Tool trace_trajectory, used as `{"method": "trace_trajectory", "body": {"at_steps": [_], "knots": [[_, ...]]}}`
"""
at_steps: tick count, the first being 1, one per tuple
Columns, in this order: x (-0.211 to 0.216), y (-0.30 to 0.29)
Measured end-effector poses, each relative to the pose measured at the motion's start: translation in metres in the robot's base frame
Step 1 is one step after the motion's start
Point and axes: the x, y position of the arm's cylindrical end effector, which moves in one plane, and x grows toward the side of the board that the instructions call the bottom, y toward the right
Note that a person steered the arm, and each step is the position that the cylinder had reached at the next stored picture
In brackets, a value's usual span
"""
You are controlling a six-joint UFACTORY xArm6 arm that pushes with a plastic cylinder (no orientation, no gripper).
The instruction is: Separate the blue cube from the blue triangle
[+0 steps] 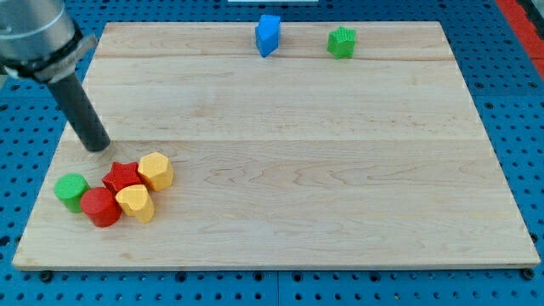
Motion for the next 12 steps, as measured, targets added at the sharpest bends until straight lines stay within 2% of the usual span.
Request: {"method": "trace_trajectory", "body": {"at_steps": [1,4,5,6,7,8,9,10,12], "knots": [[-0.041,0.102],[-0.106,0.379],[-0.158,0.412],[-0.23,0.409],[-0.248,0.38],[-0.231,0.261],[-0.221,0.186],[-0.242,0.141],[-0.218,0.165]]}}
